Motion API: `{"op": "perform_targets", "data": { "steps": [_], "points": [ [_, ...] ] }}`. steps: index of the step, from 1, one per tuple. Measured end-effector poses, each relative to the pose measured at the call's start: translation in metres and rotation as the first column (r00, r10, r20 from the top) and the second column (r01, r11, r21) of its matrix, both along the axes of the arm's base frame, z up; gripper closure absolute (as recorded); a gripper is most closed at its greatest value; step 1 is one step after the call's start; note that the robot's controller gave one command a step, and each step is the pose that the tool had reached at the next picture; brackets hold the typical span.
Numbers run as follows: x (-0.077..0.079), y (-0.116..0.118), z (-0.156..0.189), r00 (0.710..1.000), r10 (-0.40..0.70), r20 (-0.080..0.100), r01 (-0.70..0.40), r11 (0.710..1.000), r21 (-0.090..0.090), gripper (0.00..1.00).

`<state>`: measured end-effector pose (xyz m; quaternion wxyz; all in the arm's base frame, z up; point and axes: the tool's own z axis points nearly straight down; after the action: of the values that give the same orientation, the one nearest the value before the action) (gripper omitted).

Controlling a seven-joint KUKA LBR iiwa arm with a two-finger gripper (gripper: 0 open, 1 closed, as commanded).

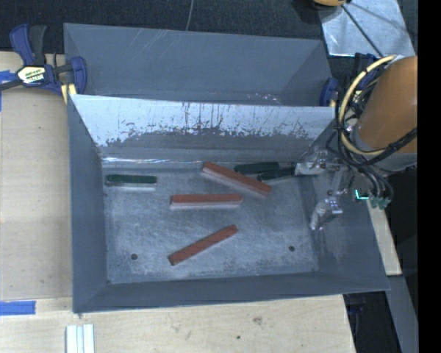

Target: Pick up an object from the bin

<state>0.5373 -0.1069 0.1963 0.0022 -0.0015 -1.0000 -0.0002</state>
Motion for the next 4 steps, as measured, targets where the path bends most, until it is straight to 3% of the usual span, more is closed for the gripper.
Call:
{"op": "perform_targets", "data": {
  "steps": [1,2,3,4],
  "points": [
    [0.002,0.000,0.004,1.000,0.002,0.008,-0.002,1.000,-0.001,0.00],
    [0.024,0.035,-0.046,1.000,0.018,0.015,-0.018,1.000,-0.003,0.00],
    [0.057,0.056,-0.104,0.997,0.079,0.012,-0.079,0.997,-0.001,0.00],
    [0.078,0.046,-0.113,0.997,0.081,0.019,-0.081,0.997,0.001,0.00]
  ]
}}
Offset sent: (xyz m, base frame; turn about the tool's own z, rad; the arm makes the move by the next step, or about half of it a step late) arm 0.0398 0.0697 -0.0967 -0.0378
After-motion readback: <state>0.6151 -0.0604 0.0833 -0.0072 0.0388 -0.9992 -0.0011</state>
